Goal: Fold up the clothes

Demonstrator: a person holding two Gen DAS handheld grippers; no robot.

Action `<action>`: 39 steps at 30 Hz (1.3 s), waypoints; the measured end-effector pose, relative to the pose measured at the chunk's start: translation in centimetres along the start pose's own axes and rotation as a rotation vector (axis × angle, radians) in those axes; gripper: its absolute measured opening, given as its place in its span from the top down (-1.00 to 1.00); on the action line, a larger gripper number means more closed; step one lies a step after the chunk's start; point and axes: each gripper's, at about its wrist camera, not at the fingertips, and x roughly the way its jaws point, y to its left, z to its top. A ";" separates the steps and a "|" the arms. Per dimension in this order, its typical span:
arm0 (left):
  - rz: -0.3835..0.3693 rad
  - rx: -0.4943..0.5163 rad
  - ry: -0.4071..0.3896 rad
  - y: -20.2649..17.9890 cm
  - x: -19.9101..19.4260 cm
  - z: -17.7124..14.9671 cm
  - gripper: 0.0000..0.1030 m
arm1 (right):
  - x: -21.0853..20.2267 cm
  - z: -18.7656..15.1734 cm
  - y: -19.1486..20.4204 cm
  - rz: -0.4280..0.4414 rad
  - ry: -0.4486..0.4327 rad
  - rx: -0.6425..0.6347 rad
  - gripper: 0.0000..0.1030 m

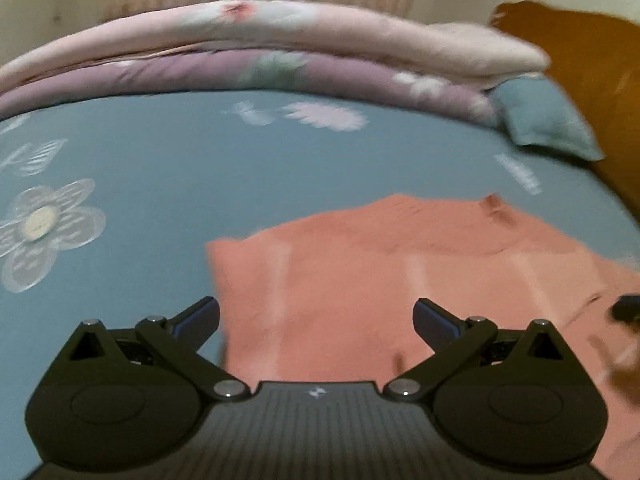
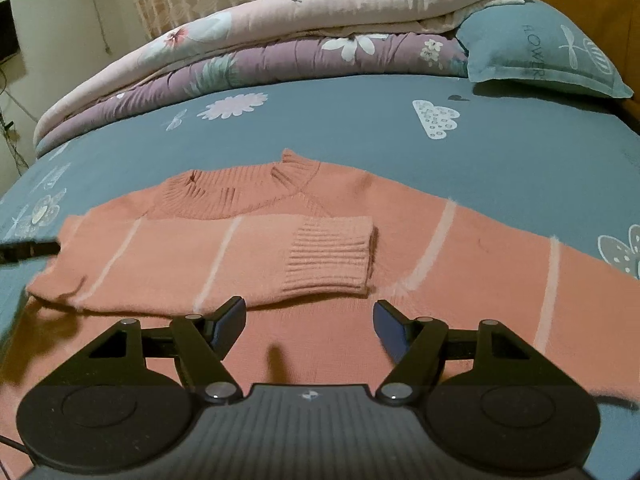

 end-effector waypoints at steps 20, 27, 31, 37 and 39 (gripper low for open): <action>-0.019 0.131 0.131 -2.3 1.3 -3.7 -0.99 | -0.2 -0.1 -0.7 0.079 0.016 0.073 -0.20; -0.014 0.085 0.105 -2.9 -0.4 -3.9 -0.99 | 2.3 -0.1 -3.5 0.206 0.078 0.323 -0.20; -0.001 0.083 0.109 -2.6 0.2 -4.3 -0.98 | 4.2 -0.4 -5.5 0.266 0.039 0.489 -0.20; 0.006 0.060 0.111 -2.5 0.5 -3.8 -0.99 | 5.4 0.1 -6.5 0.251 0.031 0.526 0.74; 0.012 0.068 0.111 -2.5 0.4 -3.9 -0.99 | 4.7 -0.1 -6.7 0.263 0.029 0.549 0.74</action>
